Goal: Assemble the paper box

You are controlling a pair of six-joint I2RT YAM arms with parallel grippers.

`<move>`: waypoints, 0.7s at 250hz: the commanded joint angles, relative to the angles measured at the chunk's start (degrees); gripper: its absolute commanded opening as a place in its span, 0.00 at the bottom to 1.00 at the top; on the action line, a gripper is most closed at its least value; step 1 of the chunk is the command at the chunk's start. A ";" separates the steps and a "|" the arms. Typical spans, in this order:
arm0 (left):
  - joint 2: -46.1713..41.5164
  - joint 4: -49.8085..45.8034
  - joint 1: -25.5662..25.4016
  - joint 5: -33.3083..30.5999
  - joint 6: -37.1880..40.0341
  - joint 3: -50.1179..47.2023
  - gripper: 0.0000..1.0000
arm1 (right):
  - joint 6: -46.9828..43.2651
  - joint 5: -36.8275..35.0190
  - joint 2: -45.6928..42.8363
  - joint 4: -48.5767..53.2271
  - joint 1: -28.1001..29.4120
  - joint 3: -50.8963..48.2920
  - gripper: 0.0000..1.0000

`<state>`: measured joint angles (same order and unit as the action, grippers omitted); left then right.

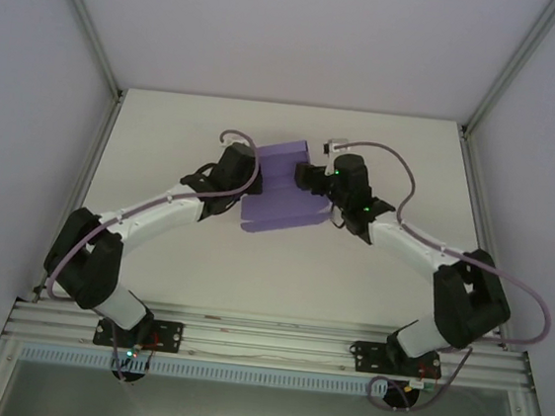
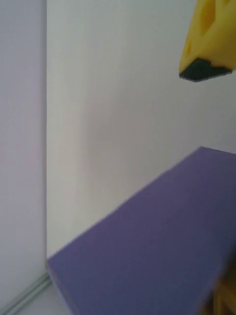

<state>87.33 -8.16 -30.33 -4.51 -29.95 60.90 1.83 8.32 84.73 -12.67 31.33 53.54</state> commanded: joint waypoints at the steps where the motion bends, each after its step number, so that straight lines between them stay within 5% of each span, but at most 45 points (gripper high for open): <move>1: -2.38 -0.36 0.71 -0.41 1.03 -0.43 0.00 | -7.41 4.45 -5.75 2.32 -0.27 -1.89 1.00; 50: -3.39 -0.55 0.71 2.59 5.83 -0.60 0.00 | -8.55 1.13 -14.65 3.49 -0.30 -5.74 1.00; 95: -1.37 -11.67 0.82 7.78 17.36 4.67 0.00 | 1.52 -5.80 -26.24 3.88 -0.38 -8.56 1.00; 149: 0.84 -29.88 0.63 26.93 36.81 10.88 0.00 | 9.66 -24.17 -34.62 27.77 -1.06 -3.91 1.00; 175: 5.46 -42.44 -0.08 26.25 42.79 15.66 0.00 | 9.60 -24.82 -34.71 37.72 -1.38 -1.87 1.00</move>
<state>87.81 -31.92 -29.93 15.94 -0.38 71.94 8.47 -9.47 49.95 8.25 30.26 49.56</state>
